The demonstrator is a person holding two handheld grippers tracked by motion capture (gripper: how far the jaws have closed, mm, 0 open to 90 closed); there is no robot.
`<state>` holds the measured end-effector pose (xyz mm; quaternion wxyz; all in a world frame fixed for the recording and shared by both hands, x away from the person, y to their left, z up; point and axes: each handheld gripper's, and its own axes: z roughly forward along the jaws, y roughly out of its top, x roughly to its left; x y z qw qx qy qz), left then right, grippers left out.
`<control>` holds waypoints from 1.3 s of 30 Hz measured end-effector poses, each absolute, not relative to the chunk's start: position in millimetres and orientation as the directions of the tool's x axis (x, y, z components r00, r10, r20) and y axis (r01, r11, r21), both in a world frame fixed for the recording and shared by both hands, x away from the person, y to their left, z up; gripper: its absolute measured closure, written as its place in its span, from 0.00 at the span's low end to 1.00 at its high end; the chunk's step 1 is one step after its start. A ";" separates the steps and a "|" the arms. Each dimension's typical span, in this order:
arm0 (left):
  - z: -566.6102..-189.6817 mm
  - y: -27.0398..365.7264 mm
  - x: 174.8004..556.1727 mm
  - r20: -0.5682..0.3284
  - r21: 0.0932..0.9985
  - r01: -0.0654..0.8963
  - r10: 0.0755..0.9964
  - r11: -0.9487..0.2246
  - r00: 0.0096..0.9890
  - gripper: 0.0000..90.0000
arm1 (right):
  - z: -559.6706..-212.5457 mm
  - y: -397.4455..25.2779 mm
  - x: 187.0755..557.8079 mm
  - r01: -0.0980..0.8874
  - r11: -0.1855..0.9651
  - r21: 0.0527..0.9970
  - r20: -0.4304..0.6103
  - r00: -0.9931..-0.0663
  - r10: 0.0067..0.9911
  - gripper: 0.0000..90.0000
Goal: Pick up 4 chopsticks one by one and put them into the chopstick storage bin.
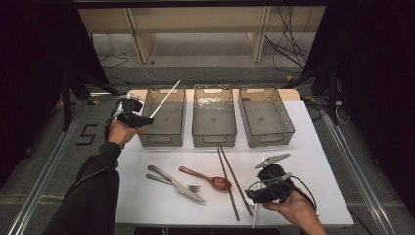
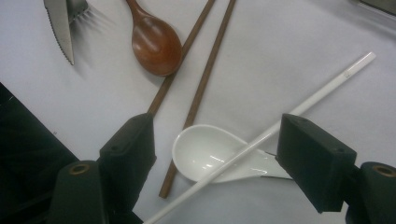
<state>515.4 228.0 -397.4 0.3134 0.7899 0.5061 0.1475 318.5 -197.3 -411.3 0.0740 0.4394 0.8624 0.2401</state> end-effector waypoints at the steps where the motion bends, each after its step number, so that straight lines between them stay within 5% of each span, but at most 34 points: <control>1: -398.7 227.8 517.3 -0.088 0.639 0.713 0.894 -0.288 0.440 0.92 | -411.5 -197.4 318.7 0.721 0.500 0.479 0.081 -0.604 0.793 0.32; 8: -408.3 223.5 525.9 -0.083 0.621 0.734 0.909 -0.273 0.408 0.91 | -412.0 -196.6 318.5 0.718 0.509 0.475 0.085 -0.613 0.785 0.32; 15: -401.4 216.7 521.6 -0.101 0.630 0.739 0.918 -0.239 0.383 0.55 | -410.9 -197.3 318.4 0.721 0.501 0.478 0.088 -0.607 0.790 0.32; 23: -380.7 208.8 487.8 -0.159 0.663 0.710 0.881 -0.240 0.446 0.32 | -411.4 -201.1 320.5 0.742 0.482 0.465 0.078 -0.577 0.813 0.32; 39: -385.2 191.5 406.2 -0.176 0.696 0.647 0.799 -0.312 0.575 0.17 | -428.9 -197.4 316.2 0.783 0.521 0.340 0.049 -0.568 0.821 0.34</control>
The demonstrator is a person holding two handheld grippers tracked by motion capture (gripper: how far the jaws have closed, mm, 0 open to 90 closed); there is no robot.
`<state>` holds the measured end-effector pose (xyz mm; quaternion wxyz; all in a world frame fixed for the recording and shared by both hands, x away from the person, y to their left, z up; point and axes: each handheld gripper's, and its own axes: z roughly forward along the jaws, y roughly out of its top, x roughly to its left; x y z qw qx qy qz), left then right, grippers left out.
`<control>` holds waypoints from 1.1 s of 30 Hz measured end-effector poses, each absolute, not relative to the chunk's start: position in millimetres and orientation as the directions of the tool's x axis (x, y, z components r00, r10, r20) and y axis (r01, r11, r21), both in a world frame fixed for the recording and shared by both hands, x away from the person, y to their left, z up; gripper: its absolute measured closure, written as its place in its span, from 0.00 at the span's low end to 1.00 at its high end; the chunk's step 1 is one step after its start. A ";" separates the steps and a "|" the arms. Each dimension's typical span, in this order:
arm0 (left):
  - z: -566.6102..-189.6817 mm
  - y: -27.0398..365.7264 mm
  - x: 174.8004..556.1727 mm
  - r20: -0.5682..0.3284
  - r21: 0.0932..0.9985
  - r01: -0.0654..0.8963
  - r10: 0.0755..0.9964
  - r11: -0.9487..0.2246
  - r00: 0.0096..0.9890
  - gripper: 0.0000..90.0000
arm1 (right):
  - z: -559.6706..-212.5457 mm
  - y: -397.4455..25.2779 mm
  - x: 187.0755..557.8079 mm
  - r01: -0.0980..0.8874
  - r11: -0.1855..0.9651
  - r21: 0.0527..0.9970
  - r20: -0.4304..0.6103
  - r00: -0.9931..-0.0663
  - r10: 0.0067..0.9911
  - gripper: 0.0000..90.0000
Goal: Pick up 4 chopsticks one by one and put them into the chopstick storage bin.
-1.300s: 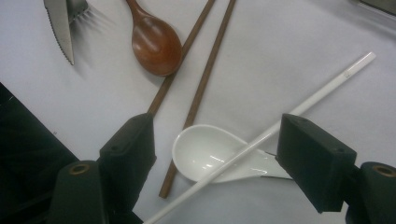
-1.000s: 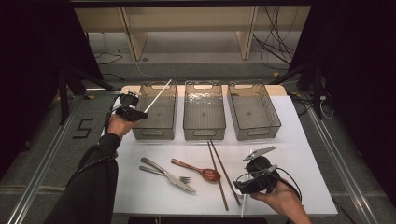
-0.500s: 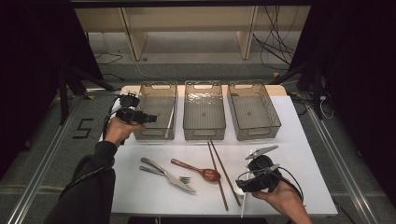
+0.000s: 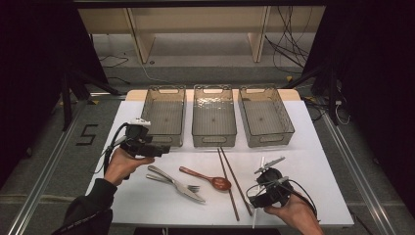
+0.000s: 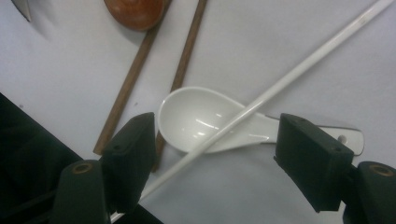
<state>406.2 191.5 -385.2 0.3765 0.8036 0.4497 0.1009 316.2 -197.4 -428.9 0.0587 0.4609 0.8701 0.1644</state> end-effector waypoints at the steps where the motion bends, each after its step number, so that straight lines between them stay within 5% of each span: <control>1: -384.3 190.5 403.0 -0.176 0.704 0.639 0.795 -0.310 0.580 0.17 | -430.1 -197.8 315.4 0.784 0.524 0.333 0.047 -0.569 0.821 0.35; 33: -399.3 187.5 347.5 -0.154 0.753 0.568 0.750 -0.332 0.643 0.13 | -453.9 -193.6 310.5 0.820 0.536 0.199 0.077 -0.559 0.826 0.49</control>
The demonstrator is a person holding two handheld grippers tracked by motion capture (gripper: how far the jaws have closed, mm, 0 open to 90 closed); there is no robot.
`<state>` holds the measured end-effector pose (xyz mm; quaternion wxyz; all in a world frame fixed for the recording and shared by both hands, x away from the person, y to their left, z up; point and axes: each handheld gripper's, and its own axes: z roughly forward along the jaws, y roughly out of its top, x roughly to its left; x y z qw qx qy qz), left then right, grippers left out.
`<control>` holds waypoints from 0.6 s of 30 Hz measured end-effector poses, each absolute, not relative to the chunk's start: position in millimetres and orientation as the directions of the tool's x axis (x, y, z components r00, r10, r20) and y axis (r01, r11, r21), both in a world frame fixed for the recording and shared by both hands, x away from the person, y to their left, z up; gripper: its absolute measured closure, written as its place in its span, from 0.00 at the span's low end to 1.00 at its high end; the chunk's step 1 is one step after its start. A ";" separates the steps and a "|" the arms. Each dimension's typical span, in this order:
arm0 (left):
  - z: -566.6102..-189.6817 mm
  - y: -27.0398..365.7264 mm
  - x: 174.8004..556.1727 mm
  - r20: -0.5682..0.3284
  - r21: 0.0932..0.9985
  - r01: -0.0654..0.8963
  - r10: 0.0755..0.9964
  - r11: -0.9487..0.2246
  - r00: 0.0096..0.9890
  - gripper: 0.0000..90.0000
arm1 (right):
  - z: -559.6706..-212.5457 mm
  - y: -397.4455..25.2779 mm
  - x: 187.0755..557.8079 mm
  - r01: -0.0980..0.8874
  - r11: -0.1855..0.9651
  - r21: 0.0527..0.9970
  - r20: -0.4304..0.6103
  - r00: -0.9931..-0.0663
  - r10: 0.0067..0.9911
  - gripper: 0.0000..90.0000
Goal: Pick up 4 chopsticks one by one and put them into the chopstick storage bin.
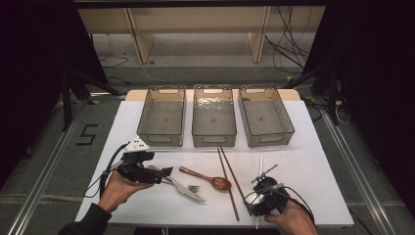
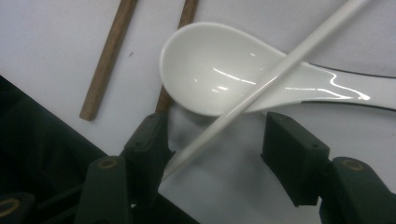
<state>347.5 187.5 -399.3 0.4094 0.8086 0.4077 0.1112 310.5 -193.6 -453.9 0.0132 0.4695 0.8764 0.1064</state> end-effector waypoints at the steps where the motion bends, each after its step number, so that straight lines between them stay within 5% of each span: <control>1: -399.5 187.4 347.0 -0.152 0.750 0.568 0.748 -0.338 0.646 0.13 | -454.2 -194.1 310.6 0.818 0.539 0.199 0.073 -0.561 0.824 0.51; 18: -402.5 185.8 345.3 -0.143 0.742 0.565 0.738 -0.360 0.659 0.13 | -453.4 -206.3 312.7 0.827 0.533 0.178 0.040 -0.548 0.836 0.84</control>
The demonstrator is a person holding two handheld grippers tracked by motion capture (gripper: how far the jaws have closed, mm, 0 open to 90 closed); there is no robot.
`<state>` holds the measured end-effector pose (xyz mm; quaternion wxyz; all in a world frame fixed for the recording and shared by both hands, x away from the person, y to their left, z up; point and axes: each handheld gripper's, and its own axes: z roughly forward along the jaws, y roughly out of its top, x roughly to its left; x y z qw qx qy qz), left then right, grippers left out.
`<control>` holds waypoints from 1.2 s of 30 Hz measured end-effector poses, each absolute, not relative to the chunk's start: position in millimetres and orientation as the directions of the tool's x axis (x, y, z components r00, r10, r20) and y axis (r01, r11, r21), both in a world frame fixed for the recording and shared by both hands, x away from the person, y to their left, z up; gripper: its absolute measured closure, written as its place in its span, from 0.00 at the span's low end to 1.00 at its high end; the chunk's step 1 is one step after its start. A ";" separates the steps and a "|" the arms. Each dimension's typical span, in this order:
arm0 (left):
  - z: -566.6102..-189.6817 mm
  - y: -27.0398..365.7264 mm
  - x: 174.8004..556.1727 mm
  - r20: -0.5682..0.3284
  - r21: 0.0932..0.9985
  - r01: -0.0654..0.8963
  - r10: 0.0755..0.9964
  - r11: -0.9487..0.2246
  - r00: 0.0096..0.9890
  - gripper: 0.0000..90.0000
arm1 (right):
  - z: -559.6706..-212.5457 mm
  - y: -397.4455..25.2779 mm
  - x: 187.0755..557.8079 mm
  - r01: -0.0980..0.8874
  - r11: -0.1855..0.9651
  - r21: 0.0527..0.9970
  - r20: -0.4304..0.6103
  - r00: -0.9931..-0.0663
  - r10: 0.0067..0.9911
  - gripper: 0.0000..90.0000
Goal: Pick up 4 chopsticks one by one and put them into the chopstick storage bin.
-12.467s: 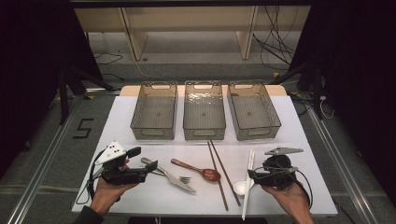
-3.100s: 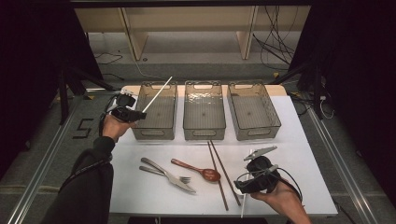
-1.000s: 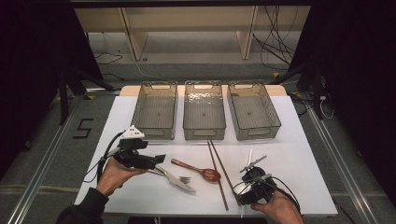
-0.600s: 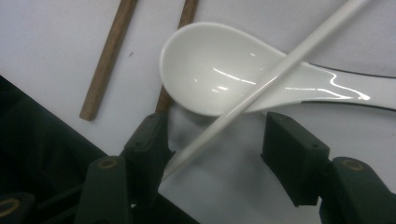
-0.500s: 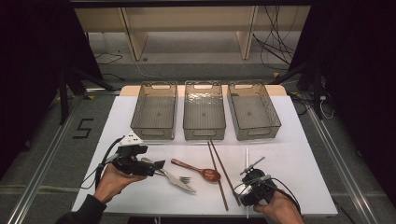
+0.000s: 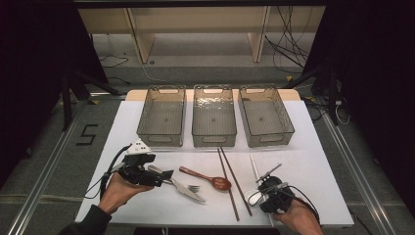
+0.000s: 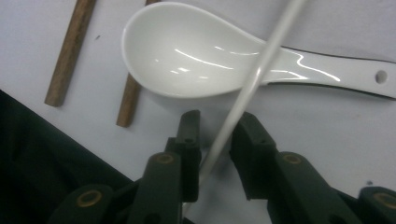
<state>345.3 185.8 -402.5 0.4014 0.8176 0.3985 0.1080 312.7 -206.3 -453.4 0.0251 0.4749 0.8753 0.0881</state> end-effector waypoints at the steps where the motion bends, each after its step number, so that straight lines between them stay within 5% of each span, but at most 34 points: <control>1: -402.7 185.6 345.2 -0.144 0.744 0.564 0.738 -0.359 0.660 0.13 | -453.2 -207.1 312.6 0.833 0.526 0.173 0.040 -0.540 0.841 0.86; 6: -403.8 184.5 345.0 -0.148 0.740 0.566 0.733 -0.364 0.664 0.13 | -452.9 -214.2 314.5 0.835 0.525 0.165 0.013 -0.534 0.845 0.95; 36: -410.1 177.6 352.6 -0.118 0.708 0.543 0.683 -0.451 0.721 0.17 | -421.4 -220.8 315.1 0.732 0.604 0.316 0.060 -0.651 0.757 0.97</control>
